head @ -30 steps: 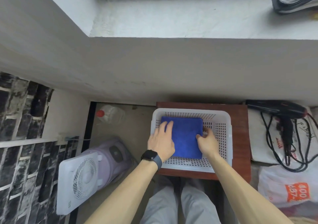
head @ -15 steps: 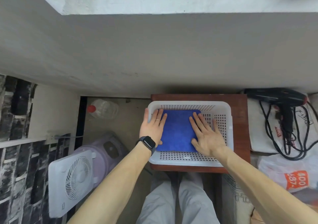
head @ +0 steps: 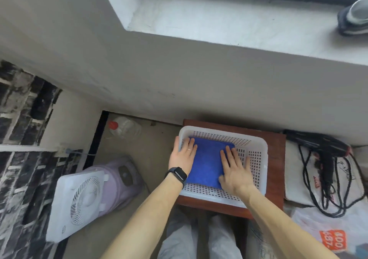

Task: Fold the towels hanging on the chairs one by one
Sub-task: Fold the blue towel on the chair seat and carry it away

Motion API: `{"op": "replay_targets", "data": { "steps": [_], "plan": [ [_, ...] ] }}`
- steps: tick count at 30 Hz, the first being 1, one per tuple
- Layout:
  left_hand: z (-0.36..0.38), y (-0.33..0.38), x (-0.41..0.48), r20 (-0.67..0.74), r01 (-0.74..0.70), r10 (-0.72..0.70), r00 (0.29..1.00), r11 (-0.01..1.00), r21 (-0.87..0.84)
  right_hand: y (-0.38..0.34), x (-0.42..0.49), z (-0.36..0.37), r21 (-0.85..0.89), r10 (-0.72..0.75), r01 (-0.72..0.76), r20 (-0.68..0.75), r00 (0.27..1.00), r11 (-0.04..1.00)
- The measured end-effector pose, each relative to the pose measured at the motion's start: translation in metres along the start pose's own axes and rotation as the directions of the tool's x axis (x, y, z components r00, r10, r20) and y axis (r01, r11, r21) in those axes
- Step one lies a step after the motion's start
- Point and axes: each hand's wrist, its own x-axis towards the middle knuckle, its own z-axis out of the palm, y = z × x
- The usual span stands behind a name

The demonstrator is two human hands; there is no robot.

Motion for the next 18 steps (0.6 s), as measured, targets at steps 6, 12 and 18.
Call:
{"op": "replay_targets", "data": {
  "steps": [6,12,18],
  "plan": [
    [0.007,0.009,-0.071,-0.014,0.133,-0.147,0.989,0.927,-0.349,-0.016,-0.032,-0.025,0.058,-0.099,0.099,0.0,0.995,0.993],
    [0.044,0.02,-0.186,0.131,0.452,-0.635,0.761,0.375,-0.809,-0.084,-0.092,-0.04,0.049,-0.48,0.485,-0.086,0.873,0.873],
    [0.113,0.044,-0.346,0.419,0.451,-0.84,0.346,-0.243,-0.859,-0.206,-0.163,-0.045,-0.08,-0.87,0.867,-0.096,0.485,0.492]
  ]
}}
